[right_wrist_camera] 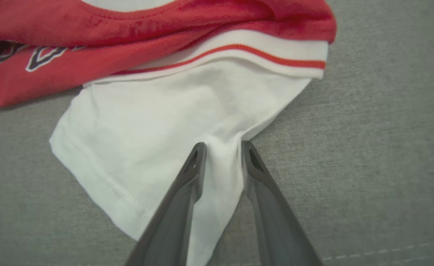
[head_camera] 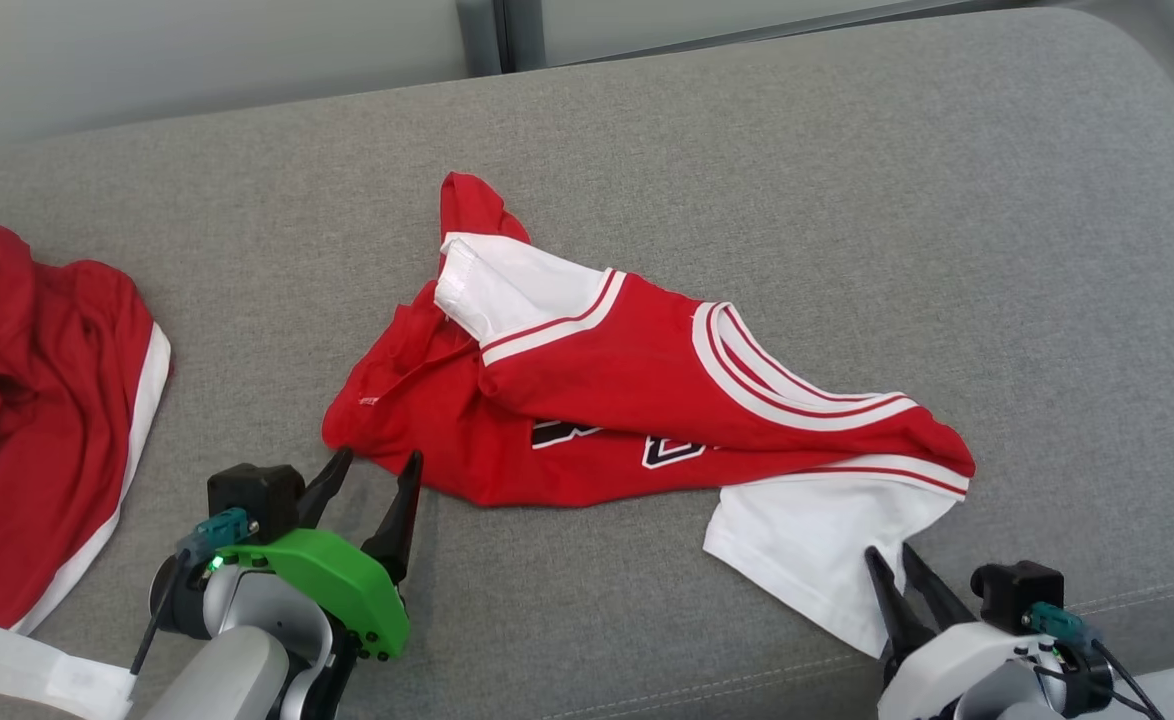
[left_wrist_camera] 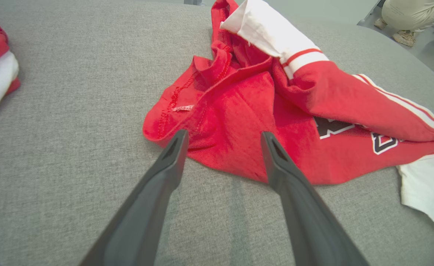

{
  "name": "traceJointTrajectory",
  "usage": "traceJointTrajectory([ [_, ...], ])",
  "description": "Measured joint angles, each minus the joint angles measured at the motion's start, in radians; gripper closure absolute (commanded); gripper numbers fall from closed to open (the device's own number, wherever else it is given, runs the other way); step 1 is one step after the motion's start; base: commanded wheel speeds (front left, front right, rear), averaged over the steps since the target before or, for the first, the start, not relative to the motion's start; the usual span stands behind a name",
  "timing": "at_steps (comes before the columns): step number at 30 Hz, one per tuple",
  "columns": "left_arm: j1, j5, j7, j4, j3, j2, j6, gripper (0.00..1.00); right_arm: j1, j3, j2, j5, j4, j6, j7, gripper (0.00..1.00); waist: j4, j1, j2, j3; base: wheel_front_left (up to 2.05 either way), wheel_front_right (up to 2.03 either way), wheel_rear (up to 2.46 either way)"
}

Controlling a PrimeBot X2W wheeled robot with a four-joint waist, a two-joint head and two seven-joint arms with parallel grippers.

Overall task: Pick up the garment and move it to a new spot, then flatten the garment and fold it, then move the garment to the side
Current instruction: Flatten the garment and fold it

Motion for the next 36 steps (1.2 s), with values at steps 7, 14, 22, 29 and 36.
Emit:
traceJointTrajectory([
  [7, 0.000, 0.000, -0.001, 0.022, 0.027, 0.009, 0.000, 0.00, -0.080, -0.044, 0.034, 0.132, -0.077, 0.026, 0.005, 1.00, -0.001, 0.0000, 0.0000, -0.011, 0.00, 0.00, 0.00],
  [14, 0.000, -0.002, -0.001, 0.050, 0.032, 0.012, 0.001, 0.00, -0.165, -0.147, -0.003, 0.216, -0.111, 0.026, 0.006, 1.00, -0.016, 0.0000, 0.0000, -0.022, 0.00, 0.00, 0.00],
  [22, -0.001, -0.008, 0.011, 0.077, -0.031, -0.042, -0.031, 0.00, -0.241, -0.187, -0.055, 0.282, -0.138, 0.031, 0.035, 1.00, -0.016, 0.0000, 0.0000, -0.023, 0.00, 0.00, 0.00],
  [29, -0.039, 0.009, 0.024, 0.083, -0.118, -0.074, -0.117, 0.00, -0.325, -0.117, -0.077, 0.288, -0.220, 0.034, 0.099, 1.00, -0.014, 0.0000, 0.0000, -0.008, 0.00, 0.00, 0.00],
  [36, -0.084, 0.024, 0.012, 0.152, -0.107, -0.061, -0.133, 0.00, -0.357, -0.040, -0.107, 0.298, -0.290, 0.034, 0.141, 1.00, -0.011, 0.0000, 0.0000, 0.002, 0.00, 0.00, 0.00],
])
